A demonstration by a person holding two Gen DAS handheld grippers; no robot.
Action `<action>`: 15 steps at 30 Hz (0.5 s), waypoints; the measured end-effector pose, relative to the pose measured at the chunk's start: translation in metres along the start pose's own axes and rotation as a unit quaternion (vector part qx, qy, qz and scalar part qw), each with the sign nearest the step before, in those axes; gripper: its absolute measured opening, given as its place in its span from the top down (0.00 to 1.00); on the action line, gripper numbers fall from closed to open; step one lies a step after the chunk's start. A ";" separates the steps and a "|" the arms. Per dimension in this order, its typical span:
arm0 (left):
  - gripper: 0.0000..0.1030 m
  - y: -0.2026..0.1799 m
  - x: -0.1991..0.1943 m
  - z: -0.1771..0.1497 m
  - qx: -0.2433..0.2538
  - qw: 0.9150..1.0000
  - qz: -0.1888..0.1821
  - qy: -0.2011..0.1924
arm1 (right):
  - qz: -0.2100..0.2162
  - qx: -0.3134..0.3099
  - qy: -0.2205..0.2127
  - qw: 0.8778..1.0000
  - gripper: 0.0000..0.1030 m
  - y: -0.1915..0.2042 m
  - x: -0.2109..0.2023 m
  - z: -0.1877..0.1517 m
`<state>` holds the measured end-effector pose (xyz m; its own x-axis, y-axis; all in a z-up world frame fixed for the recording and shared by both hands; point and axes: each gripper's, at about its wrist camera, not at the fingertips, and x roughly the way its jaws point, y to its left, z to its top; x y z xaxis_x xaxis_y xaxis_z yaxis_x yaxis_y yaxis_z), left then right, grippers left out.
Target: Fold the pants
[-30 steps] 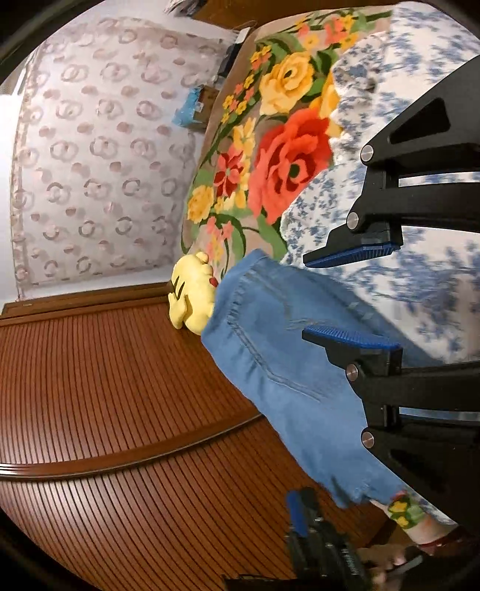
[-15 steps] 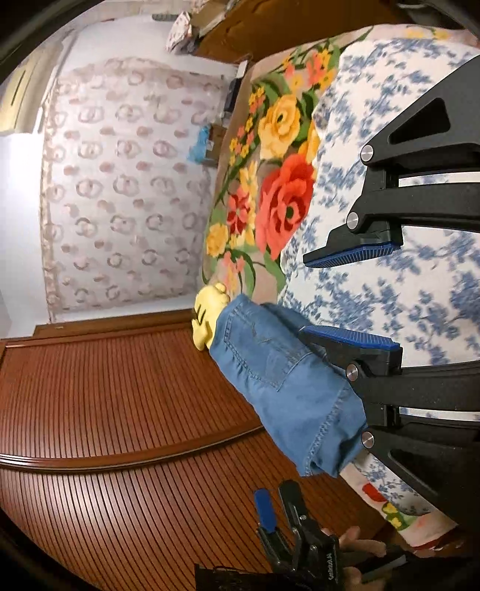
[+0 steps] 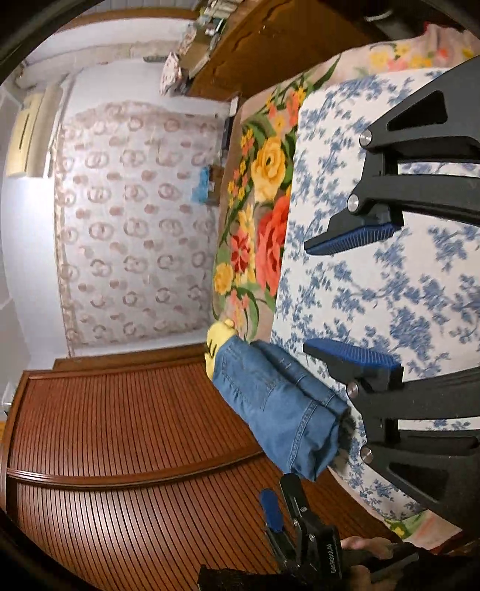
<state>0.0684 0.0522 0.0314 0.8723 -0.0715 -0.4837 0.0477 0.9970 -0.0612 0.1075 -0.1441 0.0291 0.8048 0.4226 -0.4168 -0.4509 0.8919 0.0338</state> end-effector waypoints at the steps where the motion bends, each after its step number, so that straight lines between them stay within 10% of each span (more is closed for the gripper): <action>1: 0.21 -0.004 -0.002 -0.001 -0.001 1.000 0.003 -0.002 | -0.006 0.001 -0.002 1.000 0.46 0.001 -0.006 -0.002; 15: 0.21 -0.040 -0.027 -0.007 -0.004 1.000 -0.004 -0.013 | -0.059 0.024 -0.043 0.997 0.34 0.014 -0.086 -0.021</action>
<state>0.0391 0.0145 0.0409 0.8842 -0.0775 -0.4606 0.0505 0.9962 -0.0707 0.0235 -0.1710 0.0464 0.8822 0.3248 -0.3410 -0.3338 0.9420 0.0337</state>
